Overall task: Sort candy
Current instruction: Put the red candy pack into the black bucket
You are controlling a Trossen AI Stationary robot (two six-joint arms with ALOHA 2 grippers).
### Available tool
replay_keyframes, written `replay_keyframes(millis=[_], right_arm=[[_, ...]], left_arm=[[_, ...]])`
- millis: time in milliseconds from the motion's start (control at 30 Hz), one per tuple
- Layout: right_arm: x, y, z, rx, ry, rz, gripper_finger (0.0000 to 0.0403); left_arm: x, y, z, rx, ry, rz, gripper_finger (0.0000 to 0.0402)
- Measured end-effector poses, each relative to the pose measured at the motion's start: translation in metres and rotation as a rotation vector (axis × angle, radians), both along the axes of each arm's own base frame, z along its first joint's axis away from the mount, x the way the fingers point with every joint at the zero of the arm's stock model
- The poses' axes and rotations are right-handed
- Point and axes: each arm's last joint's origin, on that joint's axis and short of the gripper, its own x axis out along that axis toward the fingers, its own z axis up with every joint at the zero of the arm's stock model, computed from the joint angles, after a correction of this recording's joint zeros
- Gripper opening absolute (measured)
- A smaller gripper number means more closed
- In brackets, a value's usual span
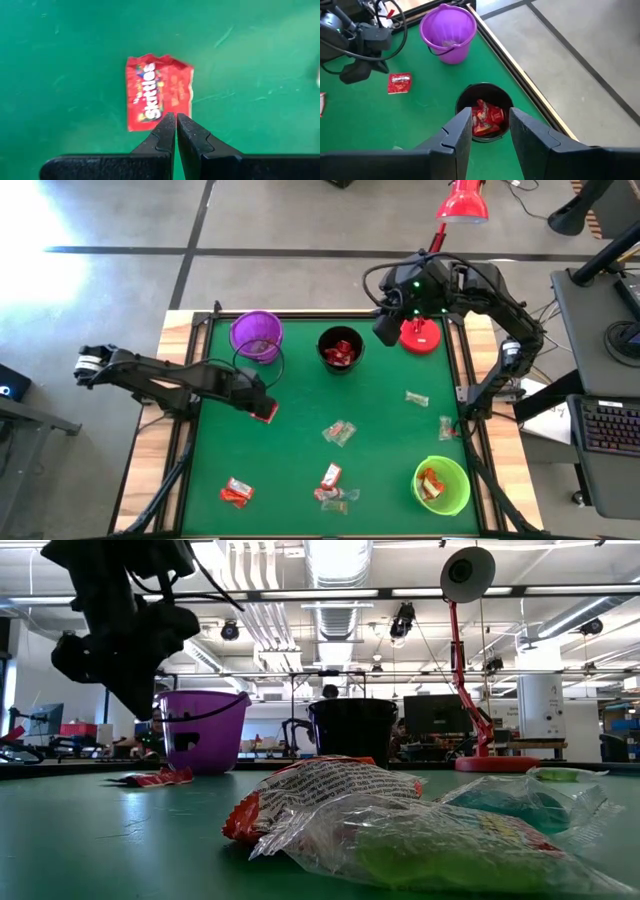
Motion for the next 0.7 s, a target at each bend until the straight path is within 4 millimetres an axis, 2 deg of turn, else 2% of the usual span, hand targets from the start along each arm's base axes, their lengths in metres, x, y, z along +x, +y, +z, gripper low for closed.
replay_keyframes(millis=[167,400,700], right_arm=[[0.000,0.000,0.000,-0.002,0.002,0.003,0.0131],[-0.002,0.000,-0.002,0.004,0.027,0.004,0.0149],[-0.001,0.003,-0.003,0.051,0.025,0.050,0.0154]], left_arm=[[0.005,-0.002,-0.001,-0.060,-0.024,-0.022,0.0020],[0.015,-0.012,-0.005,-0.097,-0.028,-0.082,0.0094],[0.033,-0.014,-0.036,-0.006,0.097,-0.096,0.0175]])
